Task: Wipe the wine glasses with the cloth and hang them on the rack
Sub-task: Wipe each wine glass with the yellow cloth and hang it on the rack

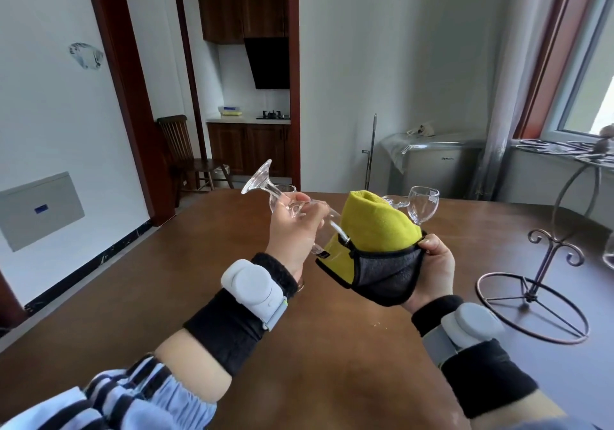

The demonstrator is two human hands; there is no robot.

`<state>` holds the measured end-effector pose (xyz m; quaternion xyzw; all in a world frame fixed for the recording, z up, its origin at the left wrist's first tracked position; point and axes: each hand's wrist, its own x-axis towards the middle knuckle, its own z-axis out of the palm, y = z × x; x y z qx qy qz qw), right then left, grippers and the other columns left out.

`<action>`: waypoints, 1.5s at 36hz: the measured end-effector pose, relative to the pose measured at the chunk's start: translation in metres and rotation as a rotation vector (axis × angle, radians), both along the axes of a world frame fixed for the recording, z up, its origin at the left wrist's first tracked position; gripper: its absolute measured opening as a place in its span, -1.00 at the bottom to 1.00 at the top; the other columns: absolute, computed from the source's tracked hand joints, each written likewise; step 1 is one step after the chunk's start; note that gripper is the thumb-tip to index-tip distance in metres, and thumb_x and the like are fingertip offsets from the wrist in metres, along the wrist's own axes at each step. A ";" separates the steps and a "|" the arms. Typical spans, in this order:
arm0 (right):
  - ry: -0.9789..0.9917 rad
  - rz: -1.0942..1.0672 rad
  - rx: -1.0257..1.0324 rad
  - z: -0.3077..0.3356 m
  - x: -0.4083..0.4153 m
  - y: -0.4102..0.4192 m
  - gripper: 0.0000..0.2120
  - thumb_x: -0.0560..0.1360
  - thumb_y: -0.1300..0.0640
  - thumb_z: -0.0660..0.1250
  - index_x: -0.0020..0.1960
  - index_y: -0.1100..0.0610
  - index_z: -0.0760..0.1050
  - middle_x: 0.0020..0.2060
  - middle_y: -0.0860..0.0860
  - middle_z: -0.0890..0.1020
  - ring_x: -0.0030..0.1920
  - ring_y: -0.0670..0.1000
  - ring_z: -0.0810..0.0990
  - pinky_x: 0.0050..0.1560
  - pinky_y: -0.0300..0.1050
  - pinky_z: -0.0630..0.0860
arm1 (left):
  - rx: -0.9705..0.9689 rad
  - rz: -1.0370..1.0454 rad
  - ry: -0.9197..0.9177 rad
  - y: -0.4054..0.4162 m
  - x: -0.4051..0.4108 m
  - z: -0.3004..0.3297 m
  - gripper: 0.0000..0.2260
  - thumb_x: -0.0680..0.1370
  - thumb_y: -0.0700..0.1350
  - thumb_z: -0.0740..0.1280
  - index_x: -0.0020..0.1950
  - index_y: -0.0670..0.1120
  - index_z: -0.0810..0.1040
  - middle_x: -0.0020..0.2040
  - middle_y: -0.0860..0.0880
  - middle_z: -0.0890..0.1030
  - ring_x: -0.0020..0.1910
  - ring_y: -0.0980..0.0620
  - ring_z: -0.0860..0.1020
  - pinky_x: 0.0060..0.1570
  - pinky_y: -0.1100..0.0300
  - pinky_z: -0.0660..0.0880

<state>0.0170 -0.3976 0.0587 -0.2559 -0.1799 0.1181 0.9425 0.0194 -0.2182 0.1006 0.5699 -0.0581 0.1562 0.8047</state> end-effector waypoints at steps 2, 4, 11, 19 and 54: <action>0.065 -0.103 0.009 -0.002 0.001 -0.004 -0.59 0.16 0.12 0.24 -0.09 0.21 0.69 -0.09 0.18 0.68 -0.11 0.20 0.67 0.02 0.13 0.62 | -0.105 -0.016 0.043 0.000 0.002 0.001 -0.77 0.48 -0.29 0.33 0.08 -0.12 0.39 -0.11 -0.09 0.60 -0.07 0.00 0.56 0.13 0.05 0.52; 0.069 -0.164 0.028 0.001 -0.001 -0.002 -0.60 0.09 0.11 0.32 -0.12 0.19 0.70 -0.12 0.16 0.68 -0.15 0.18 0.68 -0.02 0.11 0.63 | -0.166 -0.019 0.076 0.000 0.004 0.001 -0.77 0.50 -0.27 0.33 0.10 -0.12 0.39 -0.16 -0.05 0.59 -0.08 0.01 0.56 0.13 0.04 0.52; 0.120 -0.127 0.110 0.010 -0.014 0.022 -0.57 0.36 0.09 0.09 0.01 0.23 0.64 -0.11 0.22 0.70 -0.16 0.19 0.71 -0.21 0.13 0.65 | 0.096 0.264 0.006 -0.009 0.008 -0.012 -0.73 0.42 -0.19 0.43 -0.02 -0.03 0.37 -0.24 -0.03 0.56 -0.36 0.09 0.52 -0.19 0.11 0.52; 0.234 -0.196 -0.124 0.019 -0.015 0.051 -0.44 0.53 -0.32 0.12 0.35 0.01 0.47 0.16 0.17 0.66 0.18 0.20 0.63 0.27 0.20 0.47 | 0.387 0.100 -0.185 -0.026 -0.003 -0.019 -0.70 0.39 -0.22 0.44 -0.06 0.03 0.37 -0.07 -0.07 0.60 -0.09 0.04 0.62 0.03 0.16 0.56; -0.145 -0.905 -0.681 0.053 -0.029 0.028 -0.65 0.54 -0.14 0.23 0.07 0.10 0.59 0.03 0.10 0.68 0.19 0.13 0.61 0.27 0.15 0.50 | 1.278 -0.147 -0.215 -0.031 -0.023 -0.012 -0.57 0.39 -0.17 0.43 0.20 -0.04 0.38 -0.02 0.01 0.60 -0.03 -0.08 0.58 -0.11 0.13 0.48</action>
